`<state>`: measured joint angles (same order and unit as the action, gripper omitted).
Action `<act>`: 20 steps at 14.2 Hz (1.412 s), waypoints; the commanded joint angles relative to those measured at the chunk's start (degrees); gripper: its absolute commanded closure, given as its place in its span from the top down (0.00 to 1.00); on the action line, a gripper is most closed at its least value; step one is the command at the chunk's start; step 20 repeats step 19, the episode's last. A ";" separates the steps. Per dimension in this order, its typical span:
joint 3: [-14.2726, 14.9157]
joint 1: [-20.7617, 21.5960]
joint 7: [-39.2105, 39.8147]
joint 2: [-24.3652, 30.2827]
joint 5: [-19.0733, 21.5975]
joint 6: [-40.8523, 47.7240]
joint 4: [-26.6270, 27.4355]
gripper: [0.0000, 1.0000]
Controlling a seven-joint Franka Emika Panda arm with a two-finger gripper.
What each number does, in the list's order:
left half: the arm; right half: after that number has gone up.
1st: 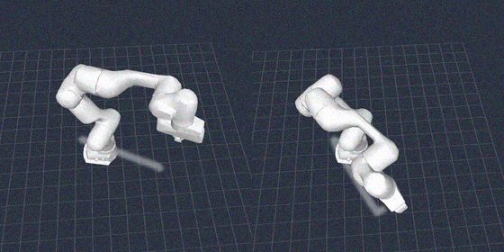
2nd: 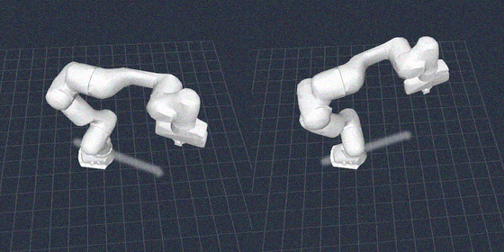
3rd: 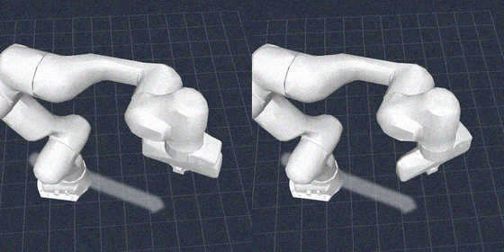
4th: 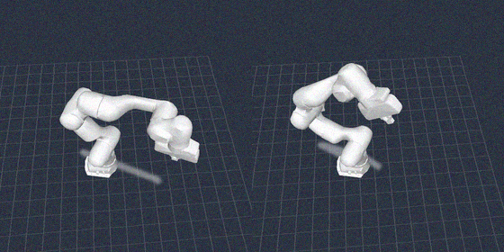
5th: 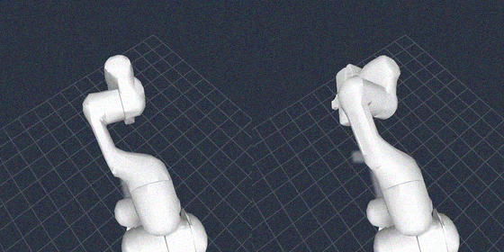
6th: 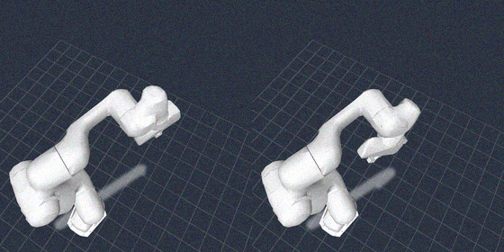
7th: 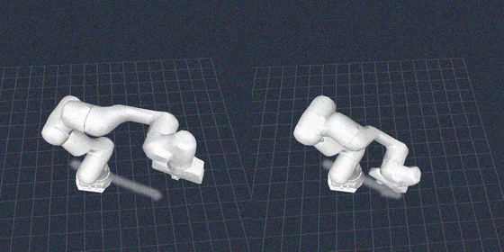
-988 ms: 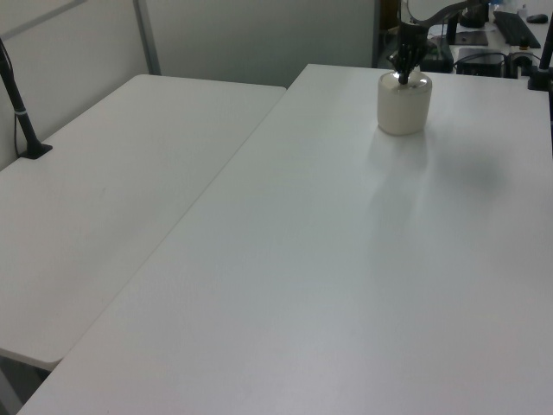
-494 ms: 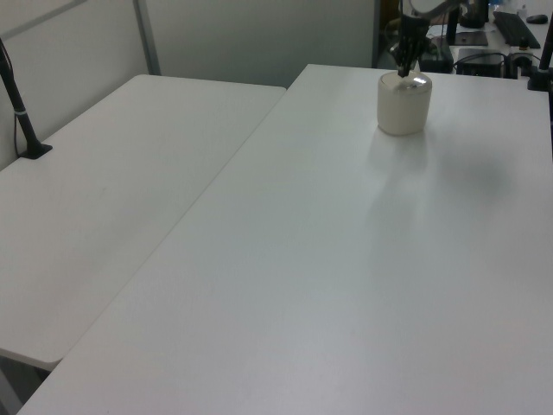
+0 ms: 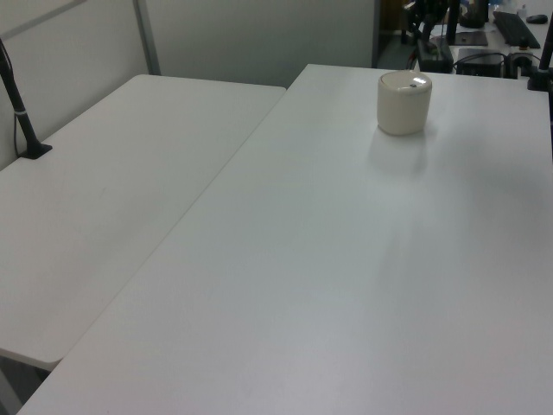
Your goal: Close the trash bin
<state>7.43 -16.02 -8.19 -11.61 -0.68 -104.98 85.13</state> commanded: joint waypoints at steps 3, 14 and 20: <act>-1.01 9.06 3.35 4.75 5.33 8.21 0.74 1.00; -0.92 20.24 6.43 3.08 3.85 7.77 0.82 1.00; -0.92 20.06 5.90 3.43 4.29 8.12 1.09 1.00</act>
